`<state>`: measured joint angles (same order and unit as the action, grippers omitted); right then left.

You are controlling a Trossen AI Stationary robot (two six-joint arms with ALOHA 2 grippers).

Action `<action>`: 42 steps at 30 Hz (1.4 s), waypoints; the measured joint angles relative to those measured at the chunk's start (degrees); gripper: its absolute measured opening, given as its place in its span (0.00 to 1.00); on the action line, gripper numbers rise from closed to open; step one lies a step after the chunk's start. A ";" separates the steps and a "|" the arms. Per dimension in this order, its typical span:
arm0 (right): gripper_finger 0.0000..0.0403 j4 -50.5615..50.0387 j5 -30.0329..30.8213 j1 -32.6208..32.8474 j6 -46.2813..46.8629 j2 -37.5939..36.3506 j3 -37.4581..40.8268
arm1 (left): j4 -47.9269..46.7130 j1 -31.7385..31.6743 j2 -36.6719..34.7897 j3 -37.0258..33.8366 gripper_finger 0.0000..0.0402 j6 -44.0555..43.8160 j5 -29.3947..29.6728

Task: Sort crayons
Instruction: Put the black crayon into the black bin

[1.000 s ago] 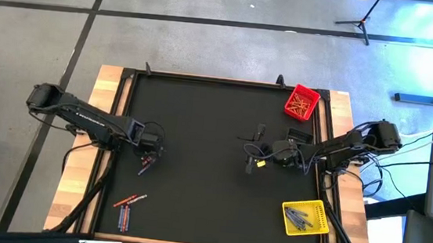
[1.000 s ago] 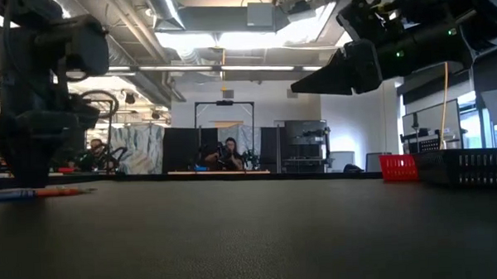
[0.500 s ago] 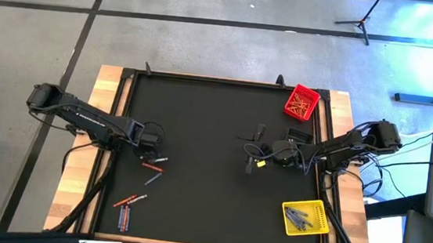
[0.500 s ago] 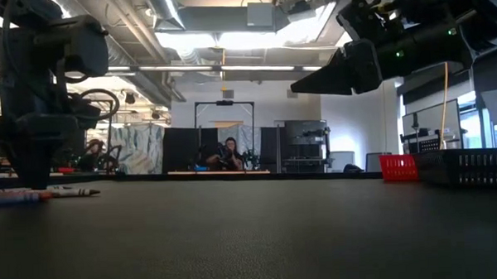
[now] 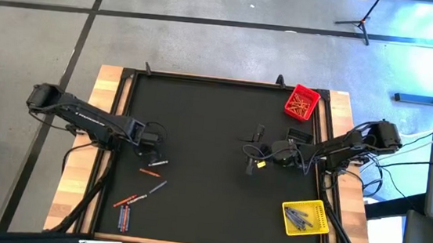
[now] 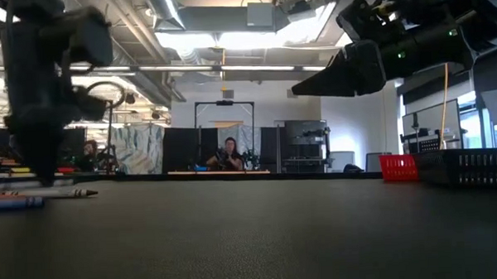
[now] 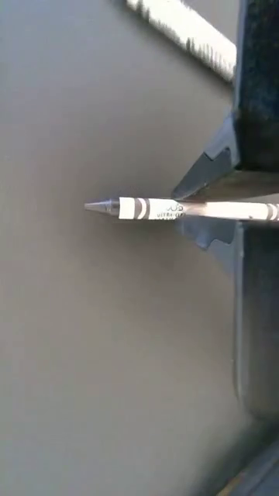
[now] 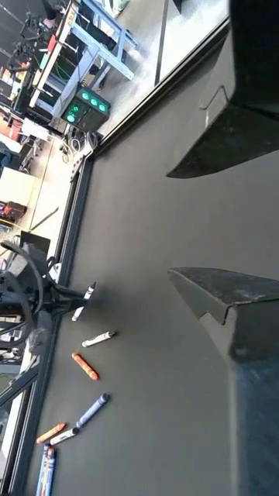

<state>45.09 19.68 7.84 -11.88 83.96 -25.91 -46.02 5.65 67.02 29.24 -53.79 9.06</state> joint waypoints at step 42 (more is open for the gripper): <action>0.49 16.17 -14.34 0.02 2.54 11.10 -6.79 | 92.76 4.00 29.30 9.28 0.04 69.08 16.18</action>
<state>61.27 5.34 7.86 -9.34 95.06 -32.70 46.73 9.65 96.32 38.52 15.29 25.23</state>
